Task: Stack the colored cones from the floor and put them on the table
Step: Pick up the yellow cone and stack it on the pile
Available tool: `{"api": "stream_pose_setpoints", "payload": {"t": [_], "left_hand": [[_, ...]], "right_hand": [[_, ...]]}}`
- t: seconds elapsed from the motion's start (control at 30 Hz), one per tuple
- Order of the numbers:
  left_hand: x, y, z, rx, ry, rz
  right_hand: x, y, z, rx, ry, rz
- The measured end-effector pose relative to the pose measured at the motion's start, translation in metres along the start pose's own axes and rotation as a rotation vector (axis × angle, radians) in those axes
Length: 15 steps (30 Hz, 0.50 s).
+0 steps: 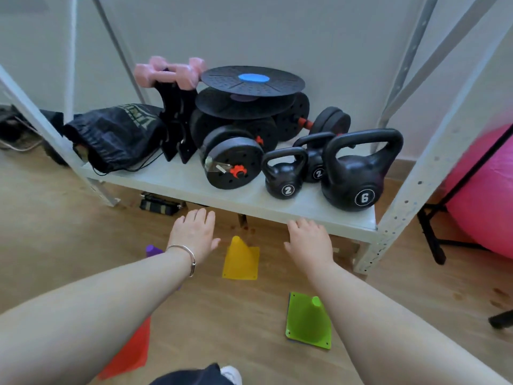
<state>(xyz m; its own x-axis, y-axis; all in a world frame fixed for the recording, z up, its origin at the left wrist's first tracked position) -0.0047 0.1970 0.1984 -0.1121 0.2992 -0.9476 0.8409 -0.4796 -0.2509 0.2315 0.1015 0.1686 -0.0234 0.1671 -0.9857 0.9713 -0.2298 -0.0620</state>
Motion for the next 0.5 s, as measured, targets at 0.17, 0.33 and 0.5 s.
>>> {"api": "stream_pose_setpoints", "payload": {"t": [0.17, 0.33, 0.5], "left_hand": [[0.086, -0.019, -0.016, 0.017, -0.118, 0.002], [0.172, -0.017, -0.028, 0.054, -0.232, 0.022], [0.227, -0.008, -0.034, 0.122, -0.334, 0.072]], "right_hand": [[0.065, -0.024, -0.034, -0.041, -0.056, -0.004], [0.137, -0.039, -0.055, -0.055, -0.180, -0.002], [0.189, -0.058, -0.077, -0.057, -0.315, -0.041]]}}
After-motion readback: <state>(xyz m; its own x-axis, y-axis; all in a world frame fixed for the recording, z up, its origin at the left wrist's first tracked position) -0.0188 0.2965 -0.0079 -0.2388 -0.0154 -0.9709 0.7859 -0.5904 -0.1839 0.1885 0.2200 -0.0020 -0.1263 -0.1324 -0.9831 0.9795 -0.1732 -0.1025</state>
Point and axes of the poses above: each hand's wrist, its own z-axis away from the middle knuckle, its own x-axis out of the palm, y = z × x, the point moved 2 cm from there along -z, towards the middle knuckle, and after that the axes turned 7 degrees about y, right-handed, at the moved point
